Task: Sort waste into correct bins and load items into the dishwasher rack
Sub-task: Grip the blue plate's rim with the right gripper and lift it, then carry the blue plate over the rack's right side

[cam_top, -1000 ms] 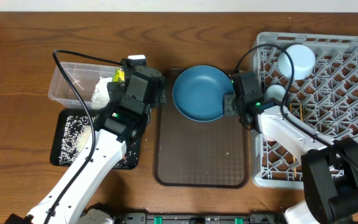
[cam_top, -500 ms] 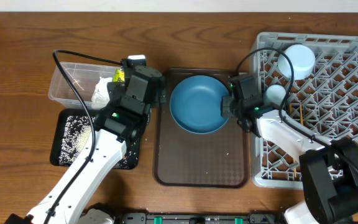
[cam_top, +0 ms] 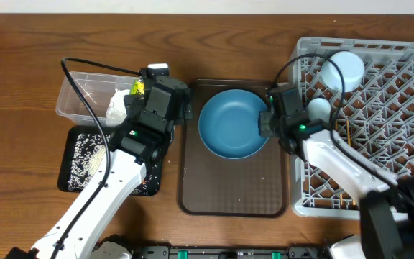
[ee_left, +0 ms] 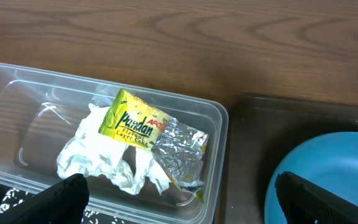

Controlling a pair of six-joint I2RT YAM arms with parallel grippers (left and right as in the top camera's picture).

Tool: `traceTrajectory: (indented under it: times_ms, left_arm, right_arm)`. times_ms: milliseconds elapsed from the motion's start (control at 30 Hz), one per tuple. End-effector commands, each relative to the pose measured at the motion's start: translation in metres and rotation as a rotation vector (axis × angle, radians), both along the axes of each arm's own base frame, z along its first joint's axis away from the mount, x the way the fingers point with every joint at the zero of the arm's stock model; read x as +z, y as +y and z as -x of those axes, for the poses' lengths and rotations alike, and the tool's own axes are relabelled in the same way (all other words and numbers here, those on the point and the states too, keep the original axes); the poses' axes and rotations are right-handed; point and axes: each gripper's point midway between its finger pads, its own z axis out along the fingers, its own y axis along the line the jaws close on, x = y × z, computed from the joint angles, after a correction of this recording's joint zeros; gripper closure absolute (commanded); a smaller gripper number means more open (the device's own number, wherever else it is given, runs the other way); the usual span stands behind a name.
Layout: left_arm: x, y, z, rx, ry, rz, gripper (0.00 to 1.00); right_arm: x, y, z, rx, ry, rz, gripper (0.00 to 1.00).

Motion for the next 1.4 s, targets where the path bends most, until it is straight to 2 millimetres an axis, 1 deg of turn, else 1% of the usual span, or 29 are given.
traceTrajectory:
  times_ms: [0, 133, 200, 300, 367, 500, 700, 767, 933, 1067, 1200, 1267, 1367]
  left_arm:
    - [0.003, 0.004, 0.000, 0.011, -0.009, -0.020, 0.01]
    - [0.003, 0.004, 0.000, 0.011, -0.009, -0.020, 0.01]
    - [0.003, 0.004, 0.000, 0.011, -0.009, -0.021, 0.01]
    - [0.003, 0.004, 0.000, 0.011, -0.009, -0.021, 0.01]
    - [0.003, 0.004, 0.000, 0.011, -0.009, -0.021, 0.01]
    - [0.003, 0.004, 0.000, 0.011, -0.009, -0.021, 0.01]
    - [0.003, 0.004, 0.000, 0.011, -0.009, -0.020, 0.01]
    - [0.003, 0.004, 0.000, 0.011, -0.009, -0.021, 0.02]
    - [0.003, 0.004, 0.000, 0.011, -0.009, -0.021, 0.01]
    - [0.003, 0.004, 0.000, 0.011, -0.009, -0.020, 0.01]
    - [0.003, 0.004, 0.000, 0.011, -0.009, -0.021, 0.01]
    - [0.003, 0.004, 0.000, 0.011, -0.009, -0.021, 0.01]
    - [0.003, 0.004, 0.000, 0.011, -0.009, -0.021, 0.01]
  right_arm:
    - [0.062, -0.001, -0.010, 0.019, -0.149, -0.023, 0.99]
    - [0.107, -0.011, 0.001, 0.001, -0.235, -0.057, 0.99]
    - [0.125, -0.018, 0.006, -0.010, -0.270, -0.068, 0.99]
    - [0.144, -0.038, 0.016, -0.063, -0.309, -0.042, 0.99]
    - [0.152, -0.056, 0.023, -0.116, -0.320, -0.003, 0.99]
    - [0.161, -0.104, 0.041, -0.235, -0.324, 0.110, 0.99]
    - [0.176, -0.184, 0.081, -0.477, -0.315, 0.242, 0.99]
    - [0.184, -0.203, 0.094, -0.537, -0.330, 0.255, 0.99]
    - [0.206, -0.243, 0.120, -0.700, -0.397, 0.264, 0.99]
    - [0.214, -0.272, 0.139, -0.831, -0.411, 0.320, 0.99]
    - [0.221, -0.303, 0.156, -0.938, -0.381, 0.489, 0.99]
    - [0.229, -0.318, 0.167, -1.001, -0.349, 0.606, 0.99]
    - [0.252, -0.340, 0.189, -1.087, -0.260, 0.853, 0.99]
